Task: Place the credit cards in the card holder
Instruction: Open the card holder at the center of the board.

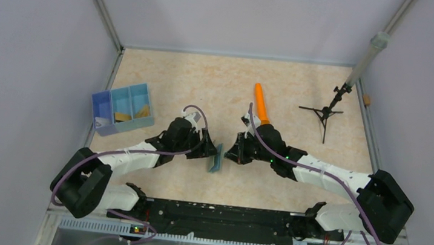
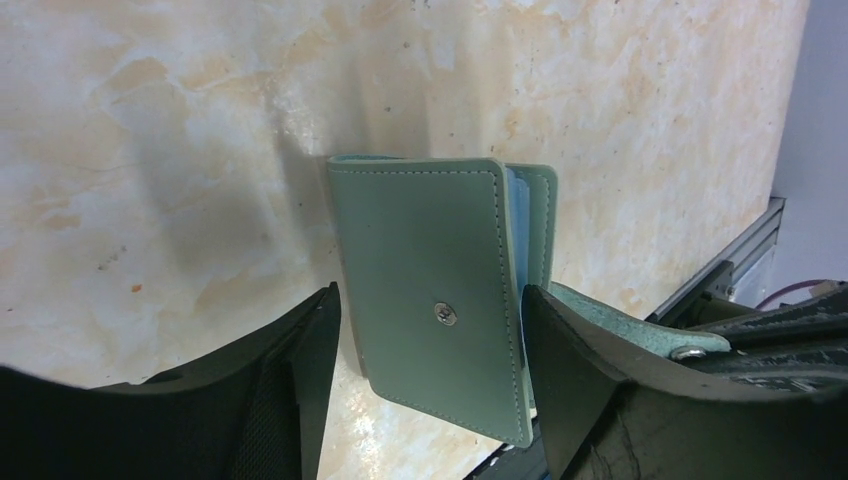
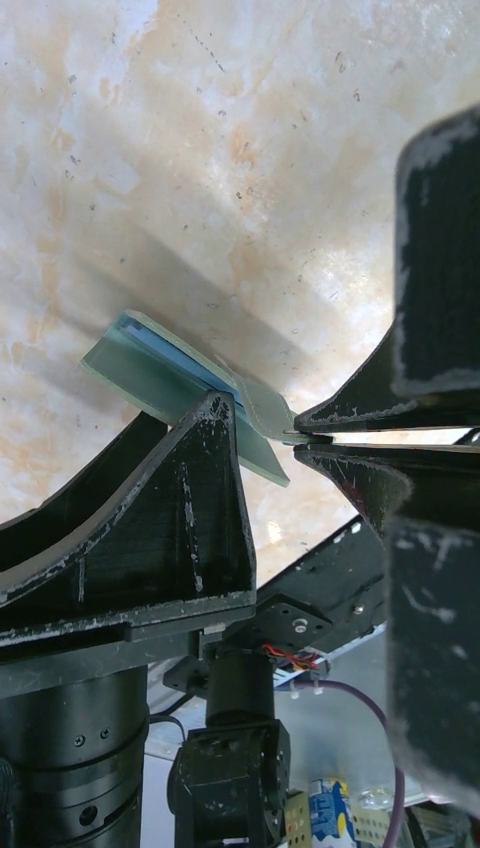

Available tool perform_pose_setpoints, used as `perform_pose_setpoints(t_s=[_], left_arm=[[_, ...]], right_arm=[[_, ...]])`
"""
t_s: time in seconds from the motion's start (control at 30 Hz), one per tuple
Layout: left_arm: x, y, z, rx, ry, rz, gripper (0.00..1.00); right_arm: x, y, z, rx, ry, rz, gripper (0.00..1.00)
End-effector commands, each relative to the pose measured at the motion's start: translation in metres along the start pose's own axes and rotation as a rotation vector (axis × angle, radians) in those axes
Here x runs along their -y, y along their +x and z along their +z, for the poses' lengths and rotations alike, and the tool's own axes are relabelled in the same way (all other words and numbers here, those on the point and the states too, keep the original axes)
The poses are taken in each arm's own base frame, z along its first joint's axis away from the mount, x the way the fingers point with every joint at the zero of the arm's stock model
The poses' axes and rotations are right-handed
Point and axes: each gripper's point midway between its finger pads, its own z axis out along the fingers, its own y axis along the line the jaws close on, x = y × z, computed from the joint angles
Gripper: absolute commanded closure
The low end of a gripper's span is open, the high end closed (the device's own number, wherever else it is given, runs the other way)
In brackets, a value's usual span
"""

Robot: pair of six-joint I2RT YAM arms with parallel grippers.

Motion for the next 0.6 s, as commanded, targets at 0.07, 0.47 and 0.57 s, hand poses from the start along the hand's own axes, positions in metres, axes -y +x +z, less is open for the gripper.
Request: perform_pose_setpoints(t_s=[0.07, 0.47, 0.57], left_arm=[[0.001, -0.009, 0.004, 0.014, -0.046, 0.046, 0.33], [-0.011, -0.008, 0.002, 0.015, -0.146, 0.082, 0.44], [-0.016, -0.01, 0.001, 0.02, -0.188, 0.099, 0.45]], right_arm=[[-0.021, -0.028, -0.005, 0.065, -0.058, -0.037, 1.0], [-0.017, -0.029, -0.006, 0.069, -0.03, -0.045, 1.0], [-0.014, -0.029, -0.006, 0.072, -0.015, -0.048, 1.0]])
